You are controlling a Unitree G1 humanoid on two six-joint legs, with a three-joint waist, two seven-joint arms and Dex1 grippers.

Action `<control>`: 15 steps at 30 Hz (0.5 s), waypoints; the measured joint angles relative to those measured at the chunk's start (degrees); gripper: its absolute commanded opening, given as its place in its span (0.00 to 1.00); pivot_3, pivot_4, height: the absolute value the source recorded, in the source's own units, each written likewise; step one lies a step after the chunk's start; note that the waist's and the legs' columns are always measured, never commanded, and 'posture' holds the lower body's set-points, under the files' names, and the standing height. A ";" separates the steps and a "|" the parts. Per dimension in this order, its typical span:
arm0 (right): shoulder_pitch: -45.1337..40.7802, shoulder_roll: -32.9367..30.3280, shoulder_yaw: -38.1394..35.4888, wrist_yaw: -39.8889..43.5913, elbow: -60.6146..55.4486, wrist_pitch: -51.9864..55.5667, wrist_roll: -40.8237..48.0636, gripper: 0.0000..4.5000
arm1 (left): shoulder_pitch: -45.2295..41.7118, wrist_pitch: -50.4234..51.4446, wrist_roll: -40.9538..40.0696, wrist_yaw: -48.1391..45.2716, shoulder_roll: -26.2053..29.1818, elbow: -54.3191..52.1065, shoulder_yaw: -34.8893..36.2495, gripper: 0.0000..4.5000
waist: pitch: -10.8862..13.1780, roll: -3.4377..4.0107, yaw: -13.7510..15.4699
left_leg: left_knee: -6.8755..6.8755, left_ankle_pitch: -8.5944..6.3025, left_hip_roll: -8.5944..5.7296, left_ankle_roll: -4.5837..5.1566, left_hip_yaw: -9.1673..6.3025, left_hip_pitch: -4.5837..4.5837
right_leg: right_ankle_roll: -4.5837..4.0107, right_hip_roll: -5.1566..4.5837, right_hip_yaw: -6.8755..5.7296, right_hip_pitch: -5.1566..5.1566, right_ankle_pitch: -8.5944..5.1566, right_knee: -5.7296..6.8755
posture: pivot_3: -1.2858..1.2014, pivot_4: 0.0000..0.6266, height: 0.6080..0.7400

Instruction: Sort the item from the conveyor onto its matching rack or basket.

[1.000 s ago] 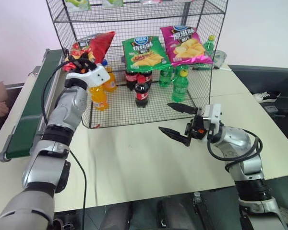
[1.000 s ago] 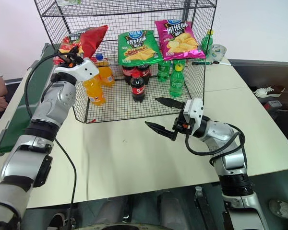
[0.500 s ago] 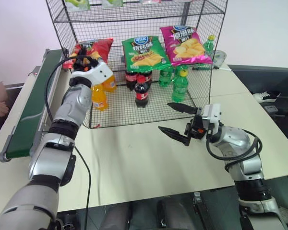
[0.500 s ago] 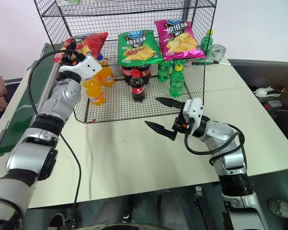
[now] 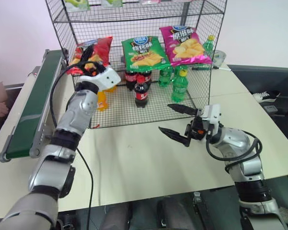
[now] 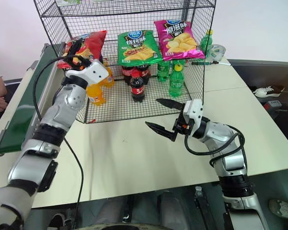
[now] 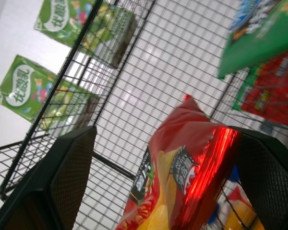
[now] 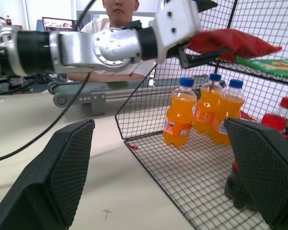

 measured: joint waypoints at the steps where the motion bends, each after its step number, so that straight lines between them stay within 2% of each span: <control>1: -0.01 -0.02 -0.26 -0.09 -0.01 0.16 0.18 1.00 | 1.89 0.69 -0.11 -1.16 0.56 -2.76 0.34 1.00 | 0.00 0.00 0.01 | 0.00 0.00 0.00 0.00 0.01 0.00 | 0.00 0.00 0.00 -0.01 0.00 -0.01 | 0.52 0.24 1.00; 7: -0.92 0.50 -4.45 -2.80 0.05 2.15 4.11 1.00 | 13.35 2.88 -0.53 -6.99 1.45 -17.07 0.78 1.00 | 0.00 0.00 0.35 | 0.04 0.00 0.00 0.00 -0.01 -0.01 | 0.00 -0.04 0.02 0.04 0.00 -0.01 | 0.52 0.24 1.00; 11: -1.27 0.70 -5.39 -3.82 0.07 1.97 4.52 1.00 | 16.80 3.35 -1.07 -8.94 1.44 -23.42 1.59 1.00 | 0.00 0.00 0.27 | 0.02 0.00 0.00 0.00 -0.02 0.00 | 0.00 -0.03 0.01 0.05 0.00 -0.02 | 0.52 0.24 1.00; 15: -0.40 0.56 -5.76 -4.15 0.08 1.78 4.35 1.00 | 23.21 2.93 -7.01 -13.73 1.42 -31.56 3.68 1.00 | -0.01 0.02 0.08 | -0.05 0.00 0.02 0.00 0.00 0.00 | -0.01 -0.04 0.04 0.03 0.00 -0.08 | 0.52 0.24 1.00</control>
